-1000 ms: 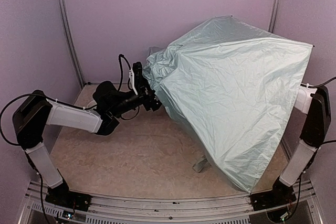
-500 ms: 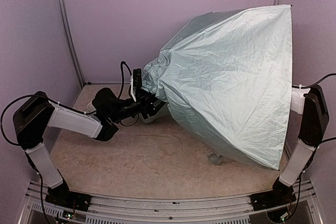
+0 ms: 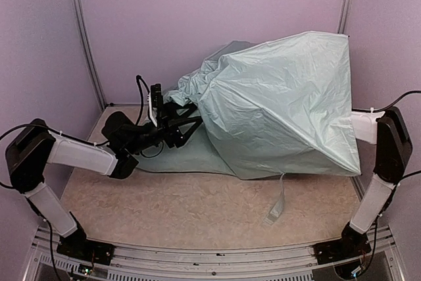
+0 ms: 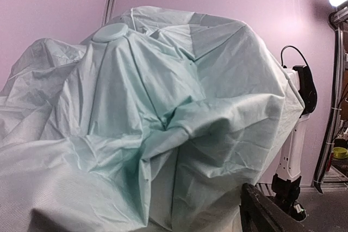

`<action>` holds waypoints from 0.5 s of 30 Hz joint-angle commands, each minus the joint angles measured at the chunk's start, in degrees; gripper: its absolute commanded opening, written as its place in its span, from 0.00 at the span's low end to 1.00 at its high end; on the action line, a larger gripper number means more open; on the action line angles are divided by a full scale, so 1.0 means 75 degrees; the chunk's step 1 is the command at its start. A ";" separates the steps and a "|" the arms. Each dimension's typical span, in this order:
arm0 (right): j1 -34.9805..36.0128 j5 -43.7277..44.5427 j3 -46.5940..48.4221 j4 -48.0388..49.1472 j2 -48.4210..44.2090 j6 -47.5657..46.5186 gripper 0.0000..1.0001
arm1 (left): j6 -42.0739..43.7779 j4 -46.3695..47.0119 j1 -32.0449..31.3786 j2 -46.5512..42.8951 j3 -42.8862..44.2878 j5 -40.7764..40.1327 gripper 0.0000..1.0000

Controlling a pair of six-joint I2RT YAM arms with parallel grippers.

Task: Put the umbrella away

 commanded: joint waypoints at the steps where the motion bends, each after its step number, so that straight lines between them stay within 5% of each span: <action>1: 0.0007 0.0017 -0.0159 0.0351 -0.0144 0.0158 0.00 | 0.0151 0.0123 0.0064 -0.0239 -0.0003 -0.0031 0.78; 5: -0.0199 0.0197 -0.0494 0.1193 -0.0415 0.0684 0.00 | 0.0468 -0.0596 -0.0096 -0.0378 0.0010 0.0259 0.76; 11: -0.0891 -0.0062 -0.0844 0.2061 -0.0937 0.1618 0.00 | 0.2862 -0.3894 -0.0927 -0.1263 0.0345 0.0252 0.77; 15: -0.0989 0.0001 -0.1071 0.2017 -0.1211 0.1355 0.00 | 0.3428 -0.5014 -0.1038 -0.2175 0.0151 0.0892 0.77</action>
